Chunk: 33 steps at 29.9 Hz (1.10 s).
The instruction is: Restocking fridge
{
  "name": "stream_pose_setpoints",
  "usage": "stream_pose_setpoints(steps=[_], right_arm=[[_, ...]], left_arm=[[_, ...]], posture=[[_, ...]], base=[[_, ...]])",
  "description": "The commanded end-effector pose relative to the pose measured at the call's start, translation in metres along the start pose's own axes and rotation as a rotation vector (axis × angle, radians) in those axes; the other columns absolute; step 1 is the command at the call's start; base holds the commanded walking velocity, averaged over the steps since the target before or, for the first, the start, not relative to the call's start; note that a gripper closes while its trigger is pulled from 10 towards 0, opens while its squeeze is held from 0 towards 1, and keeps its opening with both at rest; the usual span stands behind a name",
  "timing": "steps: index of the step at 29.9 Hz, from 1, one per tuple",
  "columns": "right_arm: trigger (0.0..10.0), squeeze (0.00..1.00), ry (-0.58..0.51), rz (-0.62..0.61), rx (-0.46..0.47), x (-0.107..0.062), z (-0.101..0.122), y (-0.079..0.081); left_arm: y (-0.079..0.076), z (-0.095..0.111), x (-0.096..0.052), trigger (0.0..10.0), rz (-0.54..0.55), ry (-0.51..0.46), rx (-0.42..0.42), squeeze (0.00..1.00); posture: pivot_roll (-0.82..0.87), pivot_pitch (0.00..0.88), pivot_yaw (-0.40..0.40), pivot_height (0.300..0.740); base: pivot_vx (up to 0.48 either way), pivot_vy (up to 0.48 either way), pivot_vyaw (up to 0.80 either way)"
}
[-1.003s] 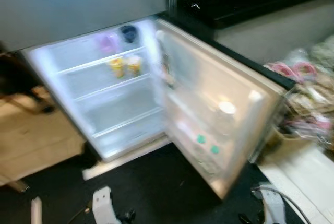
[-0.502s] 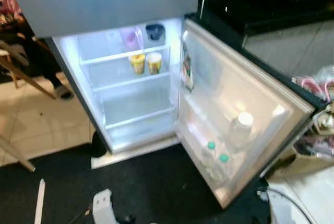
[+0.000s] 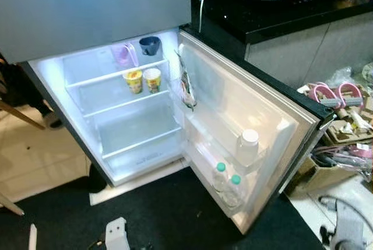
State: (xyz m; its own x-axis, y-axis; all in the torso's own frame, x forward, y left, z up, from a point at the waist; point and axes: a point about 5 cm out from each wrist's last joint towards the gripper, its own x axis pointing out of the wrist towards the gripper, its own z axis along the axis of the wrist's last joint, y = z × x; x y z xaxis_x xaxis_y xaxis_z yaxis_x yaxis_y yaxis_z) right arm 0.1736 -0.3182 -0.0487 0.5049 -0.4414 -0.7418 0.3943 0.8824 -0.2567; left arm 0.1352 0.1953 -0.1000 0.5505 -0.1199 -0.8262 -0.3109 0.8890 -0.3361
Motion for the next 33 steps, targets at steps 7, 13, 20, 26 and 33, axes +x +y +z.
stream_pose_setpoints(steps=[7, 13, 20, 26, 33], right_arm=[[10.0, 0.00, -0.258, 0.036, 0.470, 0.001, 0.075, -0.010], [10.0, 0.00, -0.366, 0.338, 0.509, -0.004, 0.107, 0.024], [10.0, 0.00, -0.377, 0.680, 0.367, -0.016, 0.117, 0.076], [10.0, 0.00, -0.369, 1.004, 0.209, -0.032, 0.116, 0.116], [10.0, 0.00, -0.376, 1.266, 0.075, -0.052, 0.117, 0.153]], left_arm=[[0.009, -0.002, -0.004, 10.0, 0.019, 0.008, -0.010, 0.00], [0.012, -0.001, -0.005, 10.0, 0.026, 0.004, -0.013, 0.00], [0.011, -0.002, -0.004, 10.0, 0.024, 0.006, -0.024, 0.00], [0.010, -0.005, -0.004, 10.0, 0.022, 0.015, -0.029, 0.00], [0.010, -0.007, -0.005, 10.0, 0.024, 0.023, -0.027, 0.00]], posture=[[-0.02, 0.000, 0.021, 0.740], [-0.03, 0.000, 0.021, 0.740], [-0.02, 0.000, 0.016, 0.740], [-0.03, 0.000, 0.018, 0.740], [-0.03, 0.000, 0.019, 0.740]], base=[[0.000, 0.000, 0.00], [0.000, 0.000, 0.00], [0.000, 0.000, 0.00], [0.000, 0.000, 0.00], [0.000, 0.000, 0.00]])
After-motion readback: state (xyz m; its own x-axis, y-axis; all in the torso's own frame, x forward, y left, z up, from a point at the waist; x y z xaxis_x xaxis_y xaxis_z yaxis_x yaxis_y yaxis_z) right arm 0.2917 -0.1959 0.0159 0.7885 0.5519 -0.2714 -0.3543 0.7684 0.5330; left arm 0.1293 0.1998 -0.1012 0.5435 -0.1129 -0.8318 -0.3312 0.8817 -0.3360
